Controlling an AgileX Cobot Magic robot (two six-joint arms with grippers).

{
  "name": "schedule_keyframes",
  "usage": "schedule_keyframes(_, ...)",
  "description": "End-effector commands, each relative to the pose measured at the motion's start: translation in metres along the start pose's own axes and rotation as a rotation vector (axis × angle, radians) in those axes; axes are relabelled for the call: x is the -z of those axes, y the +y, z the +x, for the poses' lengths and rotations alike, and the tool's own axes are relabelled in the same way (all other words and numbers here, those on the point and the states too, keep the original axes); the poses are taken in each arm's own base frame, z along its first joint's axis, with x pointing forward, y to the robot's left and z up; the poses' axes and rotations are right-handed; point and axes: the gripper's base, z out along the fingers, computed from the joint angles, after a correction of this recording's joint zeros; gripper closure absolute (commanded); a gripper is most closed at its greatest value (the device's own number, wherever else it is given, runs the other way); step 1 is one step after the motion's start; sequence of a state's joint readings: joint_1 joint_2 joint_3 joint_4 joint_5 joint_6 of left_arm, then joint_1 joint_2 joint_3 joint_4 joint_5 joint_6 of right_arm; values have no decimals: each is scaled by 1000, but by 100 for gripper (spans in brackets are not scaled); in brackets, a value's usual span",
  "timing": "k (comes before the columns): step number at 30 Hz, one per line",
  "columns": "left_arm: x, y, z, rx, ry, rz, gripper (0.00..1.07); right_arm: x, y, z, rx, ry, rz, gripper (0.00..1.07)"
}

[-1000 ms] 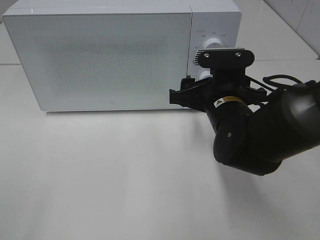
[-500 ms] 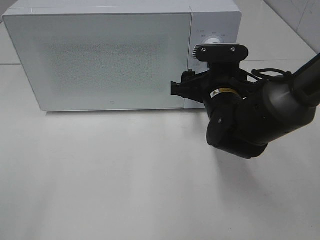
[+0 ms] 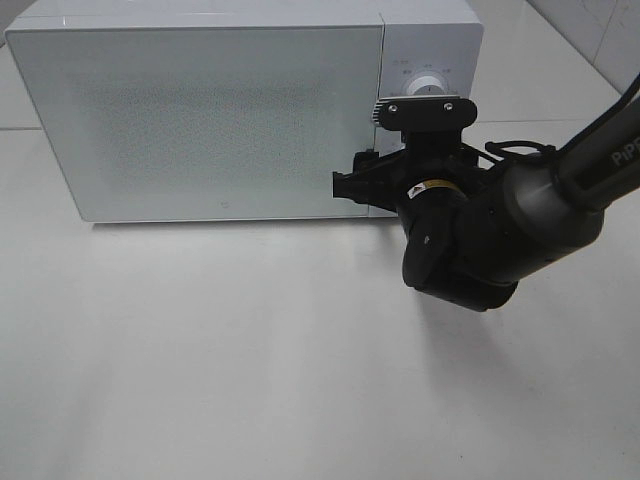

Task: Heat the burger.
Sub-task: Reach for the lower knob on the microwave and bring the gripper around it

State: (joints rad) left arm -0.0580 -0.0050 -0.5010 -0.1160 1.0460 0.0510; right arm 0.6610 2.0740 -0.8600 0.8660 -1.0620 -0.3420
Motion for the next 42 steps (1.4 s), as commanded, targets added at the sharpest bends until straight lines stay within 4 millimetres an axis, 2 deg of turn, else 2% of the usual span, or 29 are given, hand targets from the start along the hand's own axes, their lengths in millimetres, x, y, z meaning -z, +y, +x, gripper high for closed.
schedule_keyframes(1, 3, 0, 1, -2, -26, -1, 6, -3, 1, -7, -11, -44, 6, 32)
schedule_keyframes(4, 3, 0, 1, -2, -26, -1, 6, -3, 0, -7, -15, -49, 15, 33)
schedule_keyframes(7, 3, 0, 1, -2, -26, -1, 6, -3, -3, -8, -31, -56, 42, 39)
schedule_keyframes(9, 3, 0, 1, -2, -26, -1, 6, -3, -4, -8, -36, -60, 52, 51)
schedule_keyframes(10, 3, 0, 1, -2, -26, -1, 6, -3, -4, -8, -36, -60, 52, 51)
schedule_keyframes(11, 3, 0, 1, -2, -26, -1, 6, -3, -4, -8, -38, -60, 52, 63)
schedule_keyframes(12, 3, 0, 1, -2, -26, -1, 6, -3, -4, -8, -38, -60, 52, 63)
schedule_keyframes(13, 3, 0, 1, -2, -26, -1, 6, -3, -3, -8, -40, -54, 50, 77)
schedule_keyframes(14, 3, 0, 1, -2, -26, -1, 6, -3, -3, -7, -41, -50, 47, 84)
schedule_keyframes(15, 3, 0, 1, -2, -26, -1, 6, -3, -3, -7, -41, -50, 47, 84)
schedule_keyframes(16, 3, 0, 1, -2, -26, -1, 6, -3, -3, -7, -42, -50, 46, 97)
schedule_keyframes(17, 3, 0, 1, -2, -26, -1, 6, -3, -3, -8, -40, -52, 43, 102)
schedule_keyframes(18, 3, 0, 1, -2, -26, -1, 6, -3, -3, -8, -40, -52, 43, 102)
schedule_keyframes(19, 3, 0, 1, -2, -26, -1, 6, -3, -2, -8, -37, -56, 33, 107)
schedule_keyframes(29, 3, 0, 1, -2, -26, -1, 6, -3, 1, -12, -49, -101, -1, 107)
schedule_keyframes(35, 3, 0, 1, -2, -26, -1, 6, 1, 6, -21, -95, -210, -80, 107)
schedule_keyframes(42, 3, 0, 1, -2, -26, -1, 6, 2, 9, -25, -303, -237, -142, 107)
